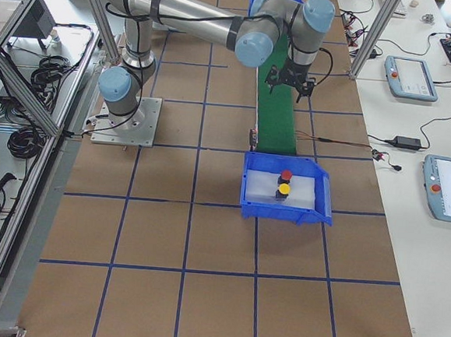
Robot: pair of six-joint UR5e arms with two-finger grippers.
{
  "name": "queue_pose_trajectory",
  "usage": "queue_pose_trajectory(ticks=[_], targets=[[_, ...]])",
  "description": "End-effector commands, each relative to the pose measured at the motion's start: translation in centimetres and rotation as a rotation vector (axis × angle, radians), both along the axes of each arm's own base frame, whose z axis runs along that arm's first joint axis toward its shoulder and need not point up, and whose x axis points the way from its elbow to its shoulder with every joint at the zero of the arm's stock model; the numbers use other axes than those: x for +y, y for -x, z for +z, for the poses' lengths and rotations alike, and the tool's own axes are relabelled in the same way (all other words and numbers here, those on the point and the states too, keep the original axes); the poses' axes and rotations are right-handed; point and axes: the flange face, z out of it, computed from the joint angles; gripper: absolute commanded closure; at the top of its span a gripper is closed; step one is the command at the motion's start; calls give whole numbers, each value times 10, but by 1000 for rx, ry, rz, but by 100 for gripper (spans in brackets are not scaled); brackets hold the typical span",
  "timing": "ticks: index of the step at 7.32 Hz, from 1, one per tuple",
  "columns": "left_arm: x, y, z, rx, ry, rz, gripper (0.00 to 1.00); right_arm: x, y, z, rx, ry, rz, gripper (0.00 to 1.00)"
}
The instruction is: Transport two buttons from left to right
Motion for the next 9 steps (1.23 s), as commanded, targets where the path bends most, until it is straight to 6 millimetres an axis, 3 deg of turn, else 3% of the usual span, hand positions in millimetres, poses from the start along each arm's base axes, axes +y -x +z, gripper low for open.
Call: queue_pose_trajectory(ticks=[1,2,3,5,6,9], targets=[[0,0,0,0,1,0,0,27,-123,26,22,0,-220,0],[0,-1,0,1,-1,1,0,39,-162,29,52,1,-424,0],[0,0,0,1,-1,0,0,47,-172,18,120,-15,-632,0],[0,-1,0,1,-1,1,0,60,-203,13,166,-8,-871,0],[0,-1,0,1,-1,1,0,60,-206,14,164,-9,-966,0],[-7,2,-6,10,-4,3,0,54,-205,12,105,-18,-990,0]])
